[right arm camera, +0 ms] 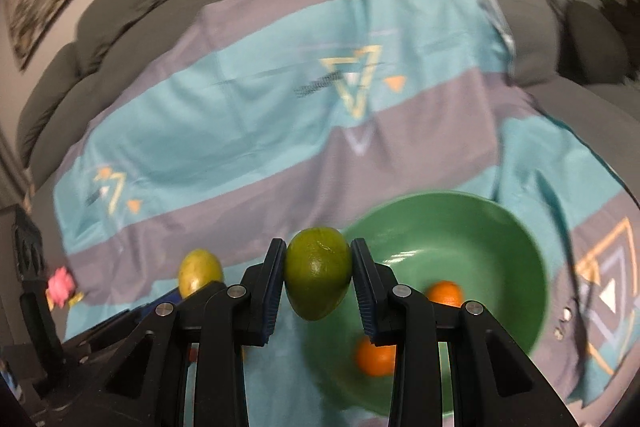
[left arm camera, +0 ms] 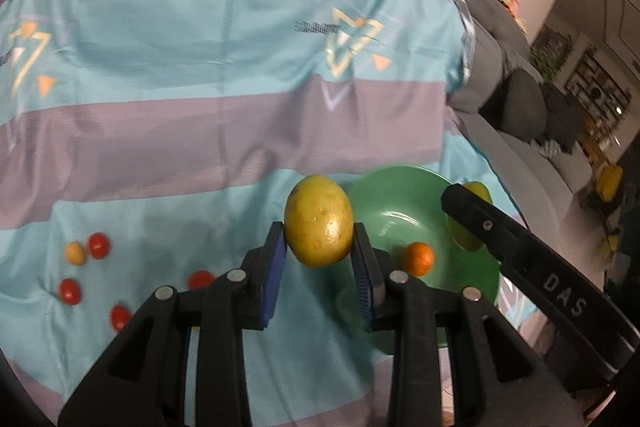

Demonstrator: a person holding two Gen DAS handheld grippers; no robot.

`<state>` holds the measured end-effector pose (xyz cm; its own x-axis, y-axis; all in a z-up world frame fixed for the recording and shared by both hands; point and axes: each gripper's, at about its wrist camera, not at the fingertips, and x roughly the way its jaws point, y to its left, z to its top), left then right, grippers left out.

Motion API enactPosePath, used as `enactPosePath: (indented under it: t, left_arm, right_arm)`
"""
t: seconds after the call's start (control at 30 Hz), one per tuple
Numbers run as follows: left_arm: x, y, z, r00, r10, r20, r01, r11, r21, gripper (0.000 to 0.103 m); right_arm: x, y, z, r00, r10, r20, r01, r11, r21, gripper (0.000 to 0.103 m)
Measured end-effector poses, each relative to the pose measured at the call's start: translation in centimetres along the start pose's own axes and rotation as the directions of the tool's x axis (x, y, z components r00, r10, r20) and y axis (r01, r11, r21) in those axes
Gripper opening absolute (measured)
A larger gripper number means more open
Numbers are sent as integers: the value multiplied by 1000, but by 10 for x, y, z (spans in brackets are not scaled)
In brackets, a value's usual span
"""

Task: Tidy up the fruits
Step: 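Lift both held fruits and carry them over the green bowl, then open both grippers to drop the fruits into the bowl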

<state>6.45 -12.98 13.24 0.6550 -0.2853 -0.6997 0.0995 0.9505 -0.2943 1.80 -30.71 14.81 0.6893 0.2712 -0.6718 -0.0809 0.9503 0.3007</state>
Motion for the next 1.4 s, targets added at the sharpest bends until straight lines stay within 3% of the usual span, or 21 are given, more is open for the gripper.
enactPosePath:
  t: [0.5,0.83,1.4]
  left_arm:
    - [46,-47,-7,991,-76,-114,87,992,91,32]
    - [65,-54,-14,981,-77,-179,95,991,92,32]
    - [80,-55,-18,973,-63,-224,87,991,98,32]
  right_arm:
    - [10,-67,-3,990,-129,-65,136,981,136,35]
    - [22,-76,-7,983,-141,-118,158,976,149,35]
    - [40,-80,-13,962,-196,-189,222,966,132,35]
